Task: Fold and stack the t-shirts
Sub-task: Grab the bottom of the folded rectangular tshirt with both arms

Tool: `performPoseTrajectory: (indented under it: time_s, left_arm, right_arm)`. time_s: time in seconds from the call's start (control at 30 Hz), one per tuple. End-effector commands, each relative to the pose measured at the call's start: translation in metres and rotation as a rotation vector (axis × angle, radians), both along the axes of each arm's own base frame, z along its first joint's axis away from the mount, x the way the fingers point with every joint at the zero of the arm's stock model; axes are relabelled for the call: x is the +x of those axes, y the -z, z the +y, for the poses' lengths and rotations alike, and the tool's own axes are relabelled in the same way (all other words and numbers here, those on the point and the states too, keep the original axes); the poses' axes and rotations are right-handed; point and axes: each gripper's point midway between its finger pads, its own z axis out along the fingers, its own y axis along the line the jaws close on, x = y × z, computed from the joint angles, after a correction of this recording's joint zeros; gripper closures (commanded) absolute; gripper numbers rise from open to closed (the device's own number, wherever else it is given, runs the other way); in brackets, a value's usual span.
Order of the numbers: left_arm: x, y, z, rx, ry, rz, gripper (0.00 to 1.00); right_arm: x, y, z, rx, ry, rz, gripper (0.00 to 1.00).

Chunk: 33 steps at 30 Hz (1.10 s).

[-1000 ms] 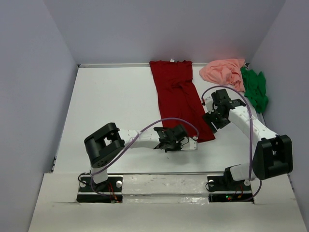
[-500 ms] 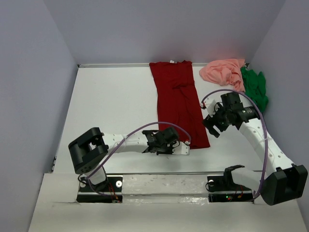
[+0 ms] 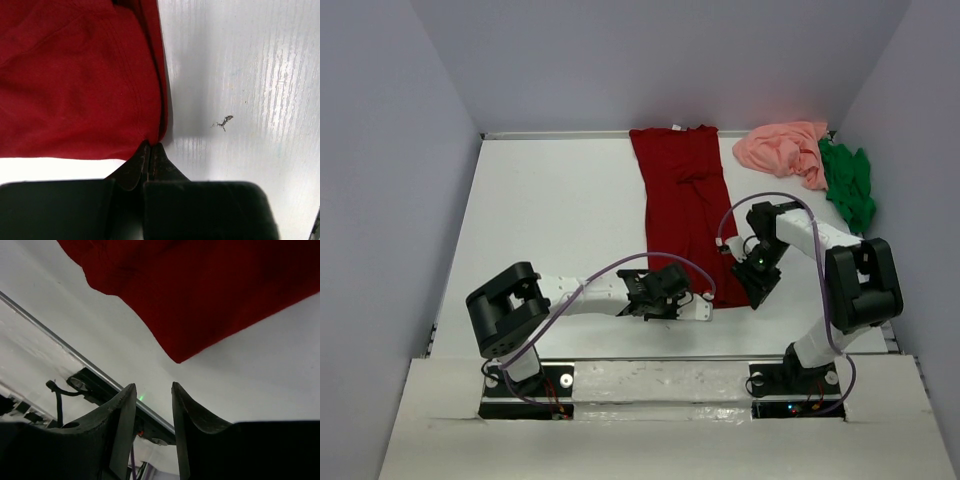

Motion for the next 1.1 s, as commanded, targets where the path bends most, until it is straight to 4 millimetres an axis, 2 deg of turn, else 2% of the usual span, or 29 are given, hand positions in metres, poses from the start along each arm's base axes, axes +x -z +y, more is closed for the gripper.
performPoseTrajectory:
  time_s: [0.0, 0.13, 0.4, 0.6, 0.83, 0.93, 1.07]
  left_arm:
    - [0.008, -0.011, -0.01, -0.025, -0.006, -0.018, 1.0]
    - [0.009, -0.013, -0.009, -0.029, -0.006, -0.024, 1.0]
    - [0.01, -0.015, -0.008, -0.041, -0.009, -0.03, 1.0]
    - [0.011, -0.02, -0.008, -0.055, -0.012, -0.036, 1.0]
    - [0.017, -0.026, -0.004, -0.065, -0.033, -0.066, 1.0]
    - [0.017, -0.027, -0.003, -0.068, -0.033, -0.066, 1.0]
    - [0.017, -0.029, -0.001, -0.071, -0.032, -0.071, 1.0]
  right_arm:
    - [-0.017, -0.005, 0.008, 0.026, 0.075, 0.102, 0.6]
    - [-0.018, 0.006, 0.011, 0.026, 0.107, 0.134, 0.59]
    - [-0.003, 0.015, 0.006, -0.024, 0.132, 0.08, 0.55]
    - [0.016, 0.021, 0.0, -0.079, 0.162, 0.031, 0.54]
    - [0.043, 0.019, 0.005, -0.084, 0.213, -0.036, 0.55]
    - [0.043, 0.018, 0.008, -0.07, 0.219, -0.025, 0.55]
    - [0.032, 0.02, 0.007, -0.072, 0.207, 0.025, 0.55]
